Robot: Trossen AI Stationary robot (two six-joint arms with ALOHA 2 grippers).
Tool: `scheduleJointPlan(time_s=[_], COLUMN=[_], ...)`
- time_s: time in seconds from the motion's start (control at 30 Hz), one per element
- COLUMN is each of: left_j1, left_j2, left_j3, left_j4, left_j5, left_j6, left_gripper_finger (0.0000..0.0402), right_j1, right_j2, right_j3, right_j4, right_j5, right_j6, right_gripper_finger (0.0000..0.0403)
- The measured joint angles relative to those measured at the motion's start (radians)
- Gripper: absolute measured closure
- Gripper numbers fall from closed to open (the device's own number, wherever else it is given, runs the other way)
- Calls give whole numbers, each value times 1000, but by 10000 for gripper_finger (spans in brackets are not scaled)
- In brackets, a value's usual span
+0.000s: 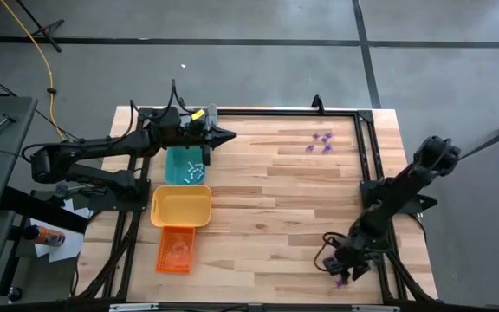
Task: Sort Halloween decoration
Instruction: Put the black skull toy in the white bin
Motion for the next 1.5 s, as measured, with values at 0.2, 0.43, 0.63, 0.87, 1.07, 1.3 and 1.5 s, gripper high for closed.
scheduleJointPlan(time_s=[0.2,0.43,0.63,0.87,1.07,1.3,1.5], left_j1=[0,0,0,0,0,0,0], left_j2=[0,0,0,0,0,0,0], left_j3=[0,0,0,0,0,0,0], left_j4=[-1,-1,-1,-2,-2,-2,-2], left_j5=[0,0,0,0,0,0,0], left_j6=[0,0,0,0,0,0,0], left_gripper_finger=[402,402,402,401,402,401,401], right_j1=[-4,2,20,20,20,17,17], right_j2=[78,87,87,87,87,87,87], right_j3=[0,0,0,0,0,0,0], right_j4=[51,37,-14,-47,-47,-46,-36], right_j5=[-17,-19,-8,-1,-1,15,9], right_j6=[-31,-28,-27,-52,-33,-33,-33], right_gripper_finger=[242,242,242,242,242,242,242])
